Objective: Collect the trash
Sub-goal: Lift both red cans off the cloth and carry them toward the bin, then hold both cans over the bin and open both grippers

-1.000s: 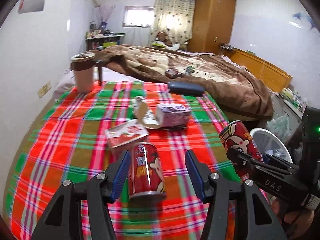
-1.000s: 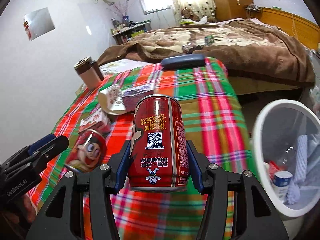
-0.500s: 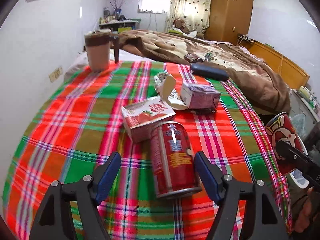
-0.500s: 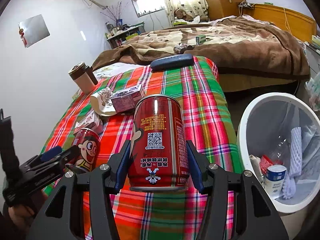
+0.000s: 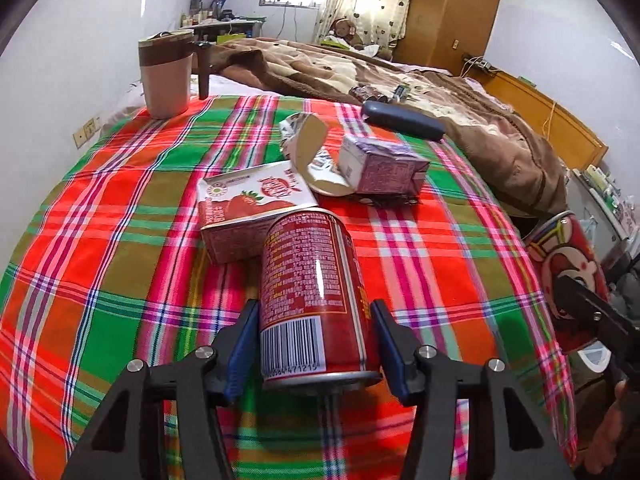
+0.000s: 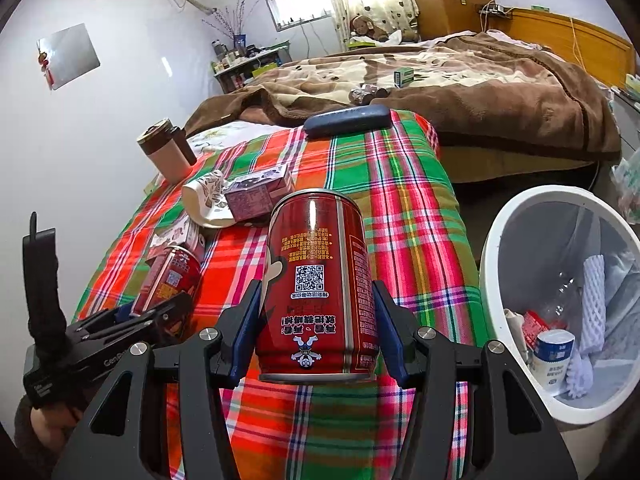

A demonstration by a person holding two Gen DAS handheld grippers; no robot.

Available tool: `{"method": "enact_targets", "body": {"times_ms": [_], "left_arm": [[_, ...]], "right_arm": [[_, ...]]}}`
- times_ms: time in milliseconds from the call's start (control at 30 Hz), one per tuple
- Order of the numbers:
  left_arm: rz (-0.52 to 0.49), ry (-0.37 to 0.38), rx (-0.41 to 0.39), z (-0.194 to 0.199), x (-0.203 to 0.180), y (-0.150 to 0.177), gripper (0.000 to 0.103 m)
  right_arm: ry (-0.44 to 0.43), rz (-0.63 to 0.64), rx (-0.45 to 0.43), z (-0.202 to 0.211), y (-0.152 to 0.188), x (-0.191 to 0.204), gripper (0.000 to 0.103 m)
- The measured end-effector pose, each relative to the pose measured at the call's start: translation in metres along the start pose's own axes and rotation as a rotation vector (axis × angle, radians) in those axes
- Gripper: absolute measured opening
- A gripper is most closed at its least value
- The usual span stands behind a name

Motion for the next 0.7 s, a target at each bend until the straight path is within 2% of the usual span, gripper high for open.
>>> {"method": "enact_targets", "body": {"times_ms": [400,700], "left_arm": [[-0.079,0.041,-0.071,0.031,-0.047,-0.007,0.053],[-0.146,0.079,-0.088,0.039,-0.088,-0.01,0.053]], "right_arm": [[0.01,-0.039,-0.036,0.019,-0.001,-0.019,0.054],[0.031,-0.076,-0.07,0.037,-0.002,-0.044,0.054]]}}
Point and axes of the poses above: each gripper's, at about its wrist camera, not at the fingertips, and z roughly against the way its jaws point, x to its left, y to its underside, the point moved 7 cm from there along -z, roughly the way its jaws point, and after that the axes turned 3 degrees about y, right-handed, at the moved point
